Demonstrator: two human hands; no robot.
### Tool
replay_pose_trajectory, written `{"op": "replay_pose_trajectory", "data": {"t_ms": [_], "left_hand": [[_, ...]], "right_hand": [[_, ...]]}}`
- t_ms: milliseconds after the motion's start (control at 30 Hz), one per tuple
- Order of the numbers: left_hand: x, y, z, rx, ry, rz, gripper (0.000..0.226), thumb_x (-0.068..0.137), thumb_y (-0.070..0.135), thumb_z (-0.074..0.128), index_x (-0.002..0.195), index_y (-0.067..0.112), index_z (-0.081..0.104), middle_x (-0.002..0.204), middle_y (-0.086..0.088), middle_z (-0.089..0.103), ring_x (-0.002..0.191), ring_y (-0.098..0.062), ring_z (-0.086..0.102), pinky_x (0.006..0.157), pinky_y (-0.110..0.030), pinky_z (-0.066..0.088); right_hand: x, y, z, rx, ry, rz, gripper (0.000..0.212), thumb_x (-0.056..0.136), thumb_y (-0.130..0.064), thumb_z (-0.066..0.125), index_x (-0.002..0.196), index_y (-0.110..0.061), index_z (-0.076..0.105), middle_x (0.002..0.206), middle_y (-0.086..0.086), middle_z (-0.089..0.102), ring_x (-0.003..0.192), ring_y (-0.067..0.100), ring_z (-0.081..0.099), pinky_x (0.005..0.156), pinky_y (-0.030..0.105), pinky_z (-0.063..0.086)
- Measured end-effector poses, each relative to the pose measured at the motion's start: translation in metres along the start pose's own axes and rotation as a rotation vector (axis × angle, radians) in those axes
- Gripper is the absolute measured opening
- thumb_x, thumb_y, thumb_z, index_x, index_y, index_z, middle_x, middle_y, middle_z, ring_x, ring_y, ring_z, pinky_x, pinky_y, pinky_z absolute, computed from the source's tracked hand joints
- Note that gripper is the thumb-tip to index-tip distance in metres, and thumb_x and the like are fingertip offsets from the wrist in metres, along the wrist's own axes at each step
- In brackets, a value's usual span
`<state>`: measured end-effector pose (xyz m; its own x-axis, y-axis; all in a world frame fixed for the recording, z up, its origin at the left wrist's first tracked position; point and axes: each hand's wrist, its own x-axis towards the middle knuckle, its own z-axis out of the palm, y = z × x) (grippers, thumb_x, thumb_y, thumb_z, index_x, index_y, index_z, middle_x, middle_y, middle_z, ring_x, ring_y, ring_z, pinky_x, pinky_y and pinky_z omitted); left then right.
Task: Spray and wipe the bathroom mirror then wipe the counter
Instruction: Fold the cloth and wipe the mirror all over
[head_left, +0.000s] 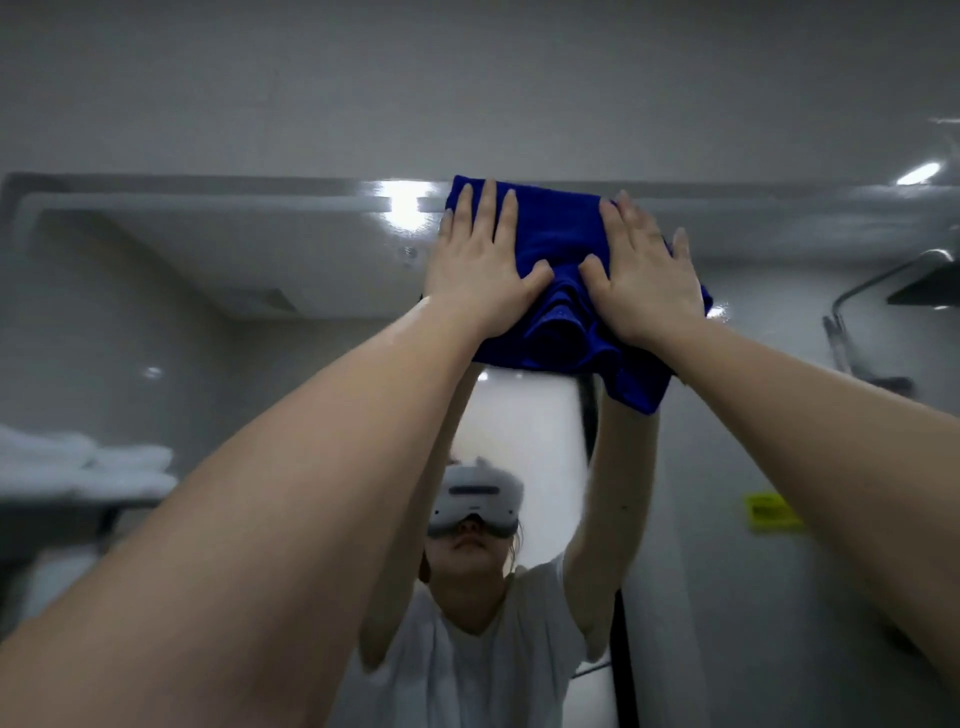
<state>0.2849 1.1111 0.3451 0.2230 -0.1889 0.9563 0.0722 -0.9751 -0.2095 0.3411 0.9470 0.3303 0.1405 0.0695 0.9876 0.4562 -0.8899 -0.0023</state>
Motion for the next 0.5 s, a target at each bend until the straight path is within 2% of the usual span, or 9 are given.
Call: {"op": "replay_pose_trajectory", "data": {"t_ms": [133, 333, 500], "left_hand": [[-0.019, 0.051, 0.021, -0.022, 0.027, 0.029, 0.079, 0.093, 0.055, 0.030, 0.153, 0.013, 0.000, 0.160, -0.009, -0.005, 0.147, -0.025, -0.009, 0.118, -0.038, -0.004], [-0.075, 0.099, 0.043, -0.024, 0.060, -0.023, 0.079, 0.093, 0.055, 0.029, 0.152, 0.012, 0.000, 0.160, -0.009, -0.007, 0.147, -0.024, -0.010, 0.118, -0.035, -0.006], [-0.120, 0.124, 0.055, -0.030, 0.010, -0.019, 0.083, 0.087, 0.060, 0.019, 0.152, 0.013, -0.003, 0.160, -0.009, -0.007, 0.147, -0.023, -0.010, 0.117, -0.034, -0.008]], "right_hand": [[-0.039, 0.047, -0.005, -0.010, -0.039, 0.021, 0.063, 0.099, -0.040, 0.024, 0.154, -0.018, 0.002, 0.162, 0.000, -0.003, 0.148, 0.014, -0.005, 0.120, 0.046, -0.002], [-0.096, 0.084, -0.001, -0.048, -0.068, 0.000, 0.064, 0.099, -0.043, 0.020, 0.154, -0.018, -0.003, 0.162, 0.001, -0.007, 0.148, 0.015, -0.006, 0.120, 0.045, -0.003], [-0.152, 0.100, 0.004, -0.071, -0.131, 0.009, 0.073, 0.087, -0.051, 0.000, 0.153, -0.020, -0.008, 0.162, 0.001, -0.010, 0.148, 0.016, -0.006, 0.119, 0.044, -0.003]]}}
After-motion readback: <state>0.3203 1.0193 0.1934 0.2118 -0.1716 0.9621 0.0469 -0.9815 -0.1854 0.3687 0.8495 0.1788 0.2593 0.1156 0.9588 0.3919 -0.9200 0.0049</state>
